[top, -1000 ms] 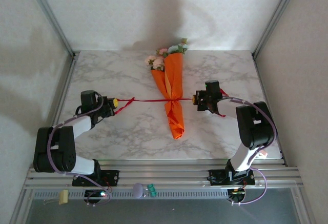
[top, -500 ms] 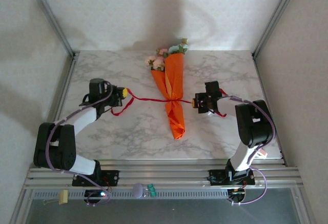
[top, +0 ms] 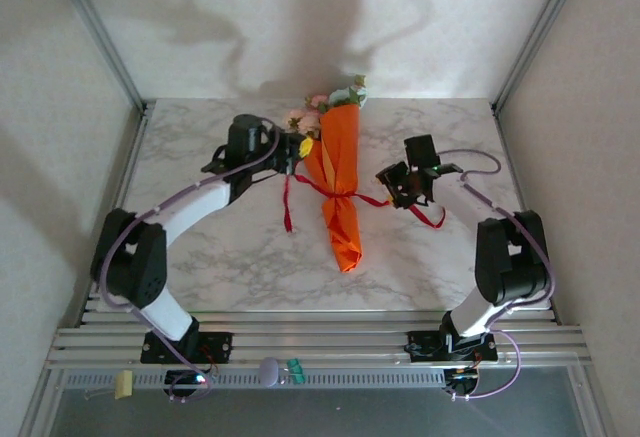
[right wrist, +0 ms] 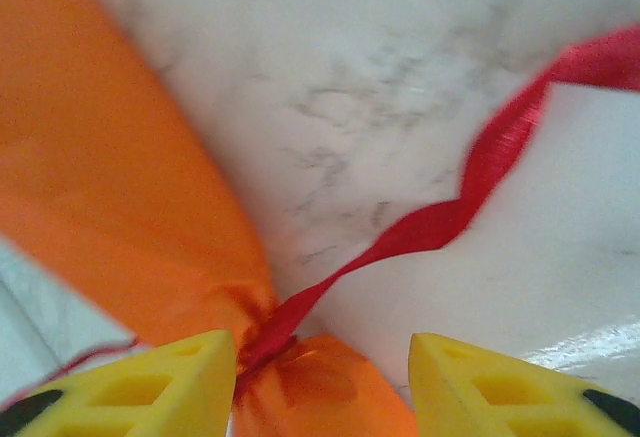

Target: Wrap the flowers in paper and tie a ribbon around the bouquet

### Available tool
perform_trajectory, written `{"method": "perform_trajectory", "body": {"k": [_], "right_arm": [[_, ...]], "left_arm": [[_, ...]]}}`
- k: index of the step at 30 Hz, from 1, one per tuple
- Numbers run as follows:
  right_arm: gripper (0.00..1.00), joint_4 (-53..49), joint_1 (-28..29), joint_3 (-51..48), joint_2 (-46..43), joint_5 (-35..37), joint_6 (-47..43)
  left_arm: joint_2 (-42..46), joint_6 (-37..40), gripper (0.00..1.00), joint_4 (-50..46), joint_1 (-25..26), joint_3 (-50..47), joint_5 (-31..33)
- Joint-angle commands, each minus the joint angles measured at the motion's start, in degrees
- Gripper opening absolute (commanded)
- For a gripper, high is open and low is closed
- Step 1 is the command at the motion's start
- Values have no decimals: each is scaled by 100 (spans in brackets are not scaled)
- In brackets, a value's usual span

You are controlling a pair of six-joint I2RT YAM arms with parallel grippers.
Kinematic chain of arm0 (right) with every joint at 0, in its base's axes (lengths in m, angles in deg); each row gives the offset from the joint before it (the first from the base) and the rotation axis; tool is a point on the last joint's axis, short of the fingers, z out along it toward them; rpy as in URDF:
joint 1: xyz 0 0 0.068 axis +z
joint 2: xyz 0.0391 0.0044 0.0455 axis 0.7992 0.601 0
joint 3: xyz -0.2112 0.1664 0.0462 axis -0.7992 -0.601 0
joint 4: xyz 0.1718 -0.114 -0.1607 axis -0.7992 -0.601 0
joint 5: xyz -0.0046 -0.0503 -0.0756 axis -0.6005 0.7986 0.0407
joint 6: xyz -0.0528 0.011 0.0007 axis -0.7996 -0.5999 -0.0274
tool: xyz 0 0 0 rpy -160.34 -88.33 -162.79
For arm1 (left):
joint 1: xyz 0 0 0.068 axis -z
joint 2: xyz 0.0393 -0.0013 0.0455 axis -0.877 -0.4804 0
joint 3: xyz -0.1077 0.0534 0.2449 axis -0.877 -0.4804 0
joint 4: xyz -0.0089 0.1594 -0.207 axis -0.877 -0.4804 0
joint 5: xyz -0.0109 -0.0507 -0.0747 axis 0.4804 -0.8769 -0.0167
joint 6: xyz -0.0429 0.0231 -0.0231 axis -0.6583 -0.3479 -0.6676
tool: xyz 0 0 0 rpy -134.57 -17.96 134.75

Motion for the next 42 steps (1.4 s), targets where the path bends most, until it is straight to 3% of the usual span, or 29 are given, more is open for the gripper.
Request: {"method": "perform_trajectory", "body": {"k": [1,5,9,29,35,42], "right_arm": [[49,-172,69,373,-258,66,-1720],[48,-618,65,679,-385,109,-2570],[48,-880,39,745,-457,118,-2877],[47,-680,29,484,-571,-299,-2729],[47,-803,-40,456,-612,-265,-2583],[48,-679,-220,525,-467,-400,-2223]], "left_arm": [[-629,-51,0,149,251,661,-257],[-1429,189,0,-196,504,1660,-460],[-2009,517,0,-854,682,2502,-542],[-3713,1070,0,-1145,981,3969,-921],[-3783,1395,37,-1820,1015,4471,-880],[-3420,1608,51,-2480,1033,4298,-641]]}}
